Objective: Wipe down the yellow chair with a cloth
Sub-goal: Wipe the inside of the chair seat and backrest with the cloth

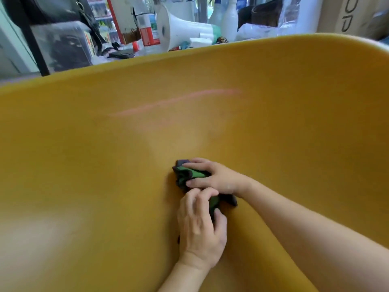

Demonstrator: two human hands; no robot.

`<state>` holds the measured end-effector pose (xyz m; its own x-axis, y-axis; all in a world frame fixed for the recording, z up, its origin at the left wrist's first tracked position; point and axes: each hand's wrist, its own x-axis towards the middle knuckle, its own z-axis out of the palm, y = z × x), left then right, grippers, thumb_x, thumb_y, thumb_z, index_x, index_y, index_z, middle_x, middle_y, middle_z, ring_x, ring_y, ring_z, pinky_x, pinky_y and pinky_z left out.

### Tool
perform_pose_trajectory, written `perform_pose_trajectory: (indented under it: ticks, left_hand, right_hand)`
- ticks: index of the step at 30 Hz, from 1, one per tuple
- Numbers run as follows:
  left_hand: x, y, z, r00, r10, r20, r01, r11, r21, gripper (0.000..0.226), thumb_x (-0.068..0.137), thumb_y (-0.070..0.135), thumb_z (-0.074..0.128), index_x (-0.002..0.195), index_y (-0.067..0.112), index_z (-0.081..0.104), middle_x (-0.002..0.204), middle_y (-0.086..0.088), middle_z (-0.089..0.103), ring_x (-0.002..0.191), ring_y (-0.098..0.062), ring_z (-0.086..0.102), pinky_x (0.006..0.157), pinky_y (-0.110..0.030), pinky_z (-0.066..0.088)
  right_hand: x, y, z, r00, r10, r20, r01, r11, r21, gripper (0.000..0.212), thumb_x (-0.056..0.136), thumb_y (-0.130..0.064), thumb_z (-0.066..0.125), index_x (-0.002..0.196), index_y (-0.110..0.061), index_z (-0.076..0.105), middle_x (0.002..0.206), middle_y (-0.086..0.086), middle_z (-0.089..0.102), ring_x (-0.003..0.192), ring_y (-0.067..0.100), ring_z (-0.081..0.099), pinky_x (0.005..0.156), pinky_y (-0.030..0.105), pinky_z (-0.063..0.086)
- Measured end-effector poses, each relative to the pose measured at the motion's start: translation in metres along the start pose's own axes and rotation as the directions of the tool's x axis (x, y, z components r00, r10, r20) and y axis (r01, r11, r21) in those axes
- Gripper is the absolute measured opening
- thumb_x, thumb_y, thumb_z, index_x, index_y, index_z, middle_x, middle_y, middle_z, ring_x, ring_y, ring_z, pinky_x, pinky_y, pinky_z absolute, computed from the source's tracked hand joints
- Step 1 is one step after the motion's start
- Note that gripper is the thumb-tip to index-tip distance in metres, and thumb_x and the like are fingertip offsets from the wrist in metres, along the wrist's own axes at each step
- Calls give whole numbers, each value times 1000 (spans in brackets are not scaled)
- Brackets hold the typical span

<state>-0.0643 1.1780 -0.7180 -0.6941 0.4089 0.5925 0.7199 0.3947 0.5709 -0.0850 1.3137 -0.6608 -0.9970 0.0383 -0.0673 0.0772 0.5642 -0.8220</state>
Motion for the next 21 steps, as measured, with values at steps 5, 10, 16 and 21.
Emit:
perform_pose_trajectory:
  ticks: [5,10,16,21]
  left_hand:
    - [24,6,-6,995,25,94,-62,905,421,47,68,35,65,114,29,56,105,1,50,96,-23,49,78,-42,40]
    - [58,-1,-13,857,-71,510,-306,727,614,66,81,67,47,140,46,25,158,1,12,144,-28,10,107,-65,4]
    - [108,-63,-49,867,369,334,-496,577,649,46,64,51,76,103,27,67,92,-9,58,75,-30,57,63,-38,47]
    - [149,-16,26,995,-66,-80,98,859,502,51,71,48,72,116,26,61,99,-12,47,78,-34,55,53,-34,43]
  right_hand:
    - [-50,52,-49,835,21,-550,-258,898,-356,40,88,-12,53,127,-19,61,136,-2,57,125,23,50,101,32,40]
    - [-52,71,-28,890,-144,-433,-268,604,-751,52,82,-32,28,124,-25,58,139,1,54,126,24,51,95,44,38]
    - [-51,79,-27,883,-157,-442,-309,515,-800,52,83,-32,31,123,-22,62,139,4,55,126,23,54,97,39,26]
    - [-49,78,-25,845,-215,-490,-308,553,-774,45,84,-28,38,124,-18,56,137,4,54,127,24,50,98,39,28]
